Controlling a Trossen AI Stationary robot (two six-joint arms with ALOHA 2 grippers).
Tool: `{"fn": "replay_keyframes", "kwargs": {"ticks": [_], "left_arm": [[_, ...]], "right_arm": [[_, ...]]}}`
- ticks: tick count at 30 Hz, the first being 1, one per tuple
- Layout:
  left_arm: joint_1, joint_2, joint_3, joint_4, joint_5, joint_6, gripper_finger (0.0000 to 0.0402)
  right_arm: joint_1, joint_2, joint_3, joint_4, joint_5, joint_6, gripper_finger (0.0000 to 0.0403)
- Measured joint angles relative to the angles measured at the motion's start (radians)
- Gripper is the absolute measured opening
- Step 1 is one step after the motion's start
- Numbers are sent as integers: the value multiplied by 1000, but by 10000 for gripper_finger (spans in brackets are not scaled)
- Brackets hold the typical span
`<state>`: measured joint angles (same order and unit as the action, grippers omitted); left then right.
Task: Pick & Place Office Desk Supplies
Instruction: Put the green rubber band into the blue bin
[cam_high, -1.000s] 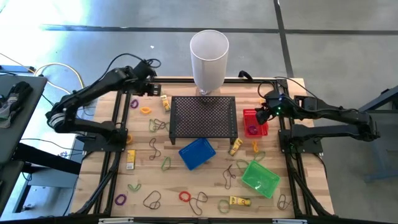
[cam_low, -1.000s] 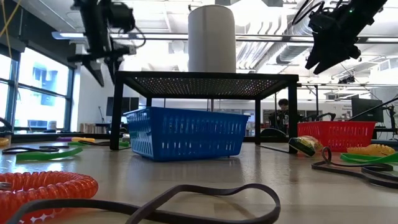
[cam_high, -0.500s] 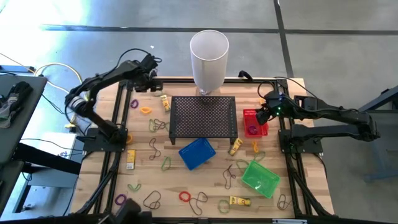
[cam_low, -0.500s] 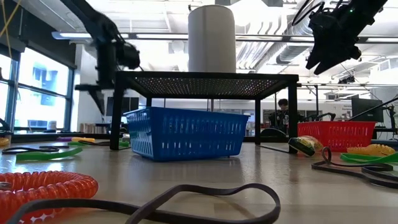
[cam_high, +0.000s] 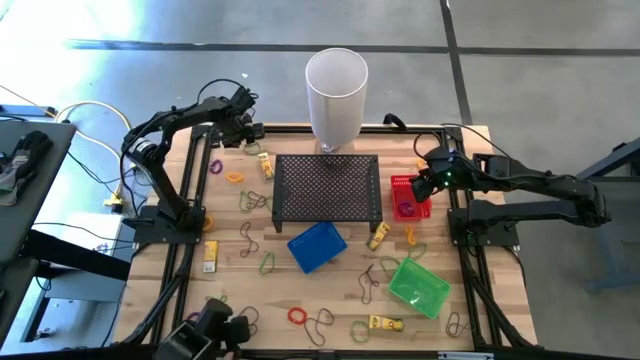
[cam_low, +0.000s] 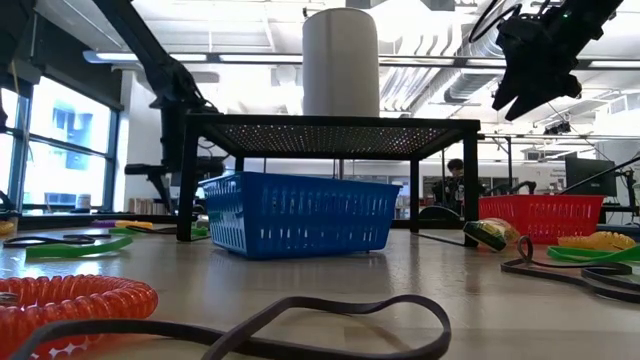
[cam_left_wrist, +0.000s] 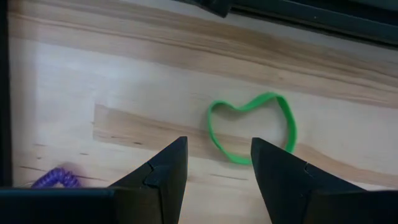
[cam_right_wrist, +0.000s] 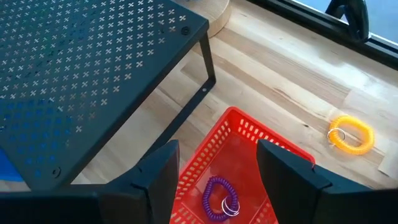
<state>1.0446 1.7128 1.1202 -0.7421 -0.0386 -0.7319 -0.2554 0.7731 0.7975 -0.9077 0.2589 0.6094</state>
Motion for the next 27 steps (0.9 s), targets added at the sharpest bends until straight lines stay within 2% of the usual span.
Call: {"fn": "replay_keyframes", "kwargs": {"ticks": [17,23,27], "left_arm": [[-2,5,0,41,-46,-2,171],[-2,5,0,33,-46,83,171],[-2,5,0,35,-41,65,171]], "right_arm": [[0,0,0,0,3,-8,203],[0,0,0,-1,3,-11,203],[0,0,0,-1,4,-11,203]]}}
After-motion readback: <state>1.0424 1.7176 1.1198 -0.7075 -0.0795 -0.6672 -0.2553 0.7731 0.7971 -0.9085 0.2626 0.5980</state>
